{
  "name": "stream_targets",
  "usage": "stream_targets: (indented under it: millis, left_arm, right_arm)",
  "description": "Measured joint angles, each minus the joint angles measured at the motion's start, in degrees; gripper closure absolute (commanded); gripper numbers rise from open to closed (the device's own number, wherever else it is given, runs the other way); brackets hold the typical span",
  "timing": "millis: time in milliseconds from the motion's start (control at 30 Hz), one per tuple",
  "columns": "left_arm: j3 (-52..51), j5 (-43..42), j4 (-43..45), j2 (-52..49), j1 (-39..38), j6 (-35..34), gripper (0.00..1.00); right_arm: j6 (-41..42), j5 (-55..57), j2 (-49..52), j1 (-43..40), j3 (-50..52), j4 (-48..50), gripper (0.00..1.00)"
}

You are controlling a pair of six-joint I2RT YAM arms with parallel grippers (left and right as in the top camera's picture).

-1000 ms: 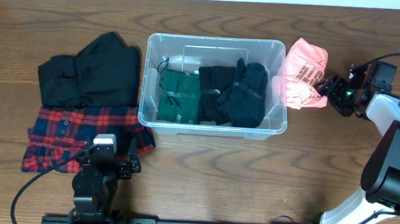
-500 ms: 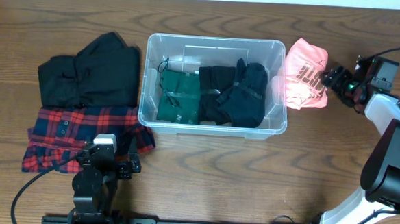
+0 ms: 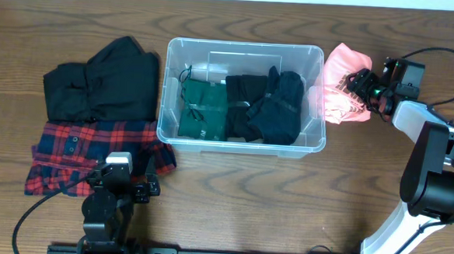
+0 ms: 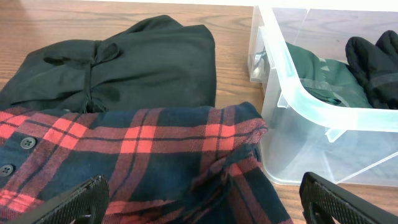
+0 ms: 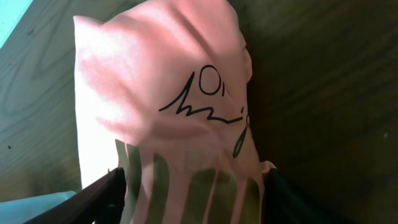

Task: Pack container
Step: 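Reach the right gripper to the pink t-shirt and grasp it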

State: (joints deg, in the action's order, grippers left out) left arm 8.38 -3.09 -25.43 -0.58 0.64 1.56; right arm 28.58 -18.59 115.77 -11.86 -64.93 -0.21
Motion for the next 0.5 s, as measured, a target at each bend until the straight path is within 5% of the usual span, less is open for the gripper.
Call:
stream_targets:
  millis: [500]
  left_arm:
    - [0.0,0.0,0.0,0.0,0.0,0.02,0.02]
  right_arm:
    - [-4.83,0.07,-3.48,-3.67,0.17,-1.95,0.23]
